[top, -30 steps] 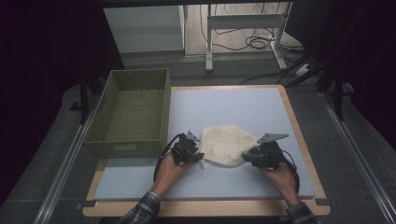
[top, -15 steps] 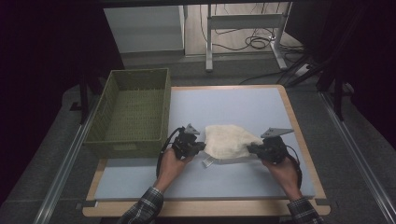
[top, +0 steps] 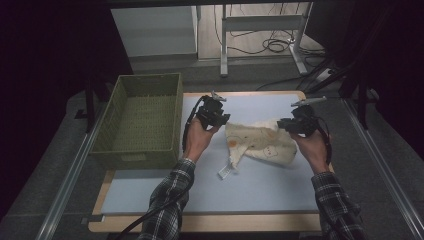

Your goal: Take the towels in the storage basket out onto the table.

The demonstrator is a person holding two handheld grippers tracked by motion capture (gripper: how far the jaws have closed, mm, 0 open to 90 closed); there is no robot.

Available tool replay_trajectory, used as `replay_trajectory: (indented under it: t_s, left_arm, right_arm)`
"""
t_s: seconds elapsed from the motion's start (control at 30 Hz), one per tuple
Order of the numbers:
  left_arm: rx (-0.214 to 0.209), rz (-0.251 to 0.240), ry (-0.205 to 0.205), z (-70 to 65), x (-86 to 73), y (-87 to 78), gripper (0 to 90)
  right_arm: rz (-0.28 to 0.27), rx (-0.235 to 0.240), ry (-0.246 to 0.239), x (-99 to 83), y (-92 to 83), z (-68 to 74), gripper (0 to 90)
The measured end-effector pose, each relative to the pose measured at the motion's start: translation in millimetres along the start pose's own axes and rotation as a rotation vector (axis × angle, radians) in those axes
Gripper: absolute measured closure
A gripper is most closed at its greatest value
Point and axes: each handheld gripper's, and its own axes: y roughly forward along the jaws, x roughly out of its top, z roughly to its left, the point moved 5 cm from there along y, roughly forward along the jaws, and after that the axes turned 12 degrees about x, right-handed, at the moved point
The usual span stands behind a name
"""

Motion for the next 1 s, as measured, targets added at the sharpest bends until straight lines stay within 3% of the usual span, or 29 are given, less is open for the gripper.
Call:
replay_trajectory:
  t_s: [0.13,0.17,0.27,0.4,0.43,0.53,0.63,0.67,0.77,0.83,0.87,0.9,0.93,0.97,1.0]
  left_arm:
    - [-0.026,0.023,0.039,-6.7,-19.0,-2.6,58.0]
    - [-0.067,0.046,0.030,-10.0,-31.3,-4.5,57.5]
    - [-0.127,0.065,0.020,-18.3,-48.7,-10.1,56.8]
    - [-0.166,0.082,0.029,-31.3,-65.2,-14.4,53.3]
    - [-0.198,0.092,0.030,-40.4,-76.1,-15.4,52.3]
    - [-0.226,0.104,0.033,-50.1,-86.2,-13.2,49.4]
    - [-0.250,0.117,0.046,-68.6,-98.3,-1.5,43.8]
    - [-0.250,0.117,0.046,-68.6,-98.3,-1.5,41.7]
    - [-0.227,0.130,0.080,-82.0,-103.8,12.1,40.2]
    - [-0.171,0.113,0.120,-84.9,-105.1,15.6,45.6]
    - [-0.171,0.113,0.120,-84.9,-105.1,15.6,53.1]
    - [-0.139,0.114,0.131,-84.4,-104.4,15.2,59.8]
    - [-0.139,0.114,0.131,-84.4,-104.4,15.2,72.5]
    - [-0.148,0.111,0.118,-80.6,-103.5,11.9,80.1]
    - [-0.148,0.111,0.118,-80.6,-103.5,11.9,83.4]
  right_arm:
    - [0.002,0.032,-0.004,-15.8,-6.9,-0.3,71.3]
    - [0.026,0.054,-0.005,-28.7,-6.9,2.8,71.2]
    - [0.064,0.086,-0.012,-48.9,-4.5,9.1,71.4]
    - [0.093,0.122,-0.020,-67.9,-0.1,17.5,71.4]
    - [0.106,0.138,-0.028,-78.8,2.6,23.5,71.2]
    - [0.110,0.156,-0.037,-87.7,4.9,28.6,69.4]
    - [0.118,0.180,-0.040,-98.9,14.2,35.2,60.4]
    - [0.118,0.180,-0.040,-98.9,14.2,35.2,60.4]
    - [0.155,0.135,-0.084,-104.3,26.0,35.9,58.4]
    - [0.180,0.096,-0.124,-106.4,30.6,35.8,67.2]
    - [0.180,0.096,-0.124,-106.4,30.6,35.8,67.2]
    - [0.178,0.072,-0.152,-106.4,31.5,35.8,80.9]
    - [0.178,0.072,-0.152,-106.4,31.5,35.8,80.9]
    - [0.185,0.075,-0.153,-105.5,29.6,36.7,87.1]
    - [0.185,0.075,-0.153,-105.5,29.6,36.7,87.1]
